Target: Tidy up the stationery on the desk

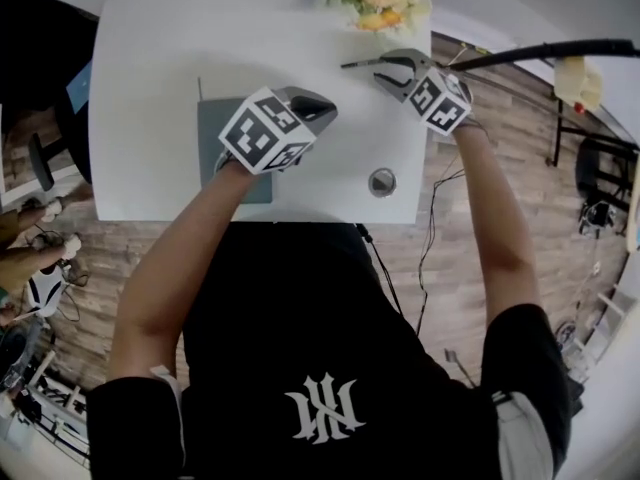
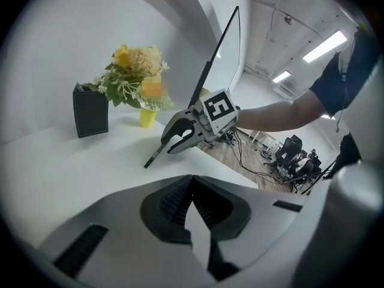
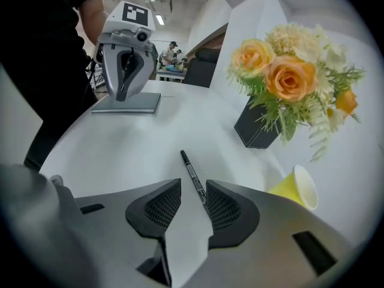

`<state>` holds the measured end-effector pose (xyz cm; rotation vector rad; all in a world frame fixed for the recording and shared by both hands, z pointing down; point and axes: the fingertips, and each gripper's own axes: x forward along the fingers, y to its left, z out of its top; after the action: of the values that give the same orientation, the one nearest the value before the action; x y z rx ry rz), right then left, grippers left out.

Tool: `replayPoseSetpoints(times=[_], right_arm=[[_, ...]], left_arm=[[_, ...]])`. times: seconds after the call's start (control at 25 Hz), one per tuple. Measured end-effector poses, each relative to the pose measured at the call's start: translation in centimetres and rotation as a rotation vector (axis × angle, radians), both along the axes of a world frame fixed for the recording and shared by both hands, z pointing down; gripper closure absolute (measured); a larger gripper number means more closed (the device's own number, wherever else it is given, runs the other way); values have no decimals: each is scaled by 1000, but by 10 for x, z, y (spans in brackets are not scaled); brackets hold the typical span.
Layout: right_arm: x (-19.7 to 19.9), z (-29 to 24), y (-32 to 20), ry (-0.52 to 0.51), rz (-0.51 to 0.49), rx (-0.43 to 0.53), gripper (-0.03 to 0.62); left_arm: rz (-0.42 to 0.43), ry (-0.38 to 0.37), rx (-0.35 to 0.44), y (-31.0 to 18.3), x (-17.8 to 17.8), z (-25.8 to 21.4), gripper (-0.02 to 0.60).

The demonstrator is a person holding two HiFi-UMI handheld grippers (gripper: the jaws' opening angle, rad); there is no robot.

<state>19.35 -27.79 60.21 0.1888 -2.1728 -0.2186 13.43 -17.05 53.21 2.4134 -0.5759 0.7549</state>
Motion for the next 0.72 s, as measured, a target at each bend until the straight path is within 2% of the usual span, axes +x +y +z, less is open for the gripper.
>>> replayPoseSetpoints(times=[0.24, 0.44, 0.72], right_arm=[[-3, 10, -14, 55, -108, 26, 456], [-4, 12, -20, 75, -183, 1, 472], [4, 21, -18, 100, -189, -71, 525]], left_arm=[[-34, 7, -45, 8, -18, 7, 578], [-56, 28, -64, 10, -23, 7, 578], [-69, 26, -62, 20, -30, 5, 578]])
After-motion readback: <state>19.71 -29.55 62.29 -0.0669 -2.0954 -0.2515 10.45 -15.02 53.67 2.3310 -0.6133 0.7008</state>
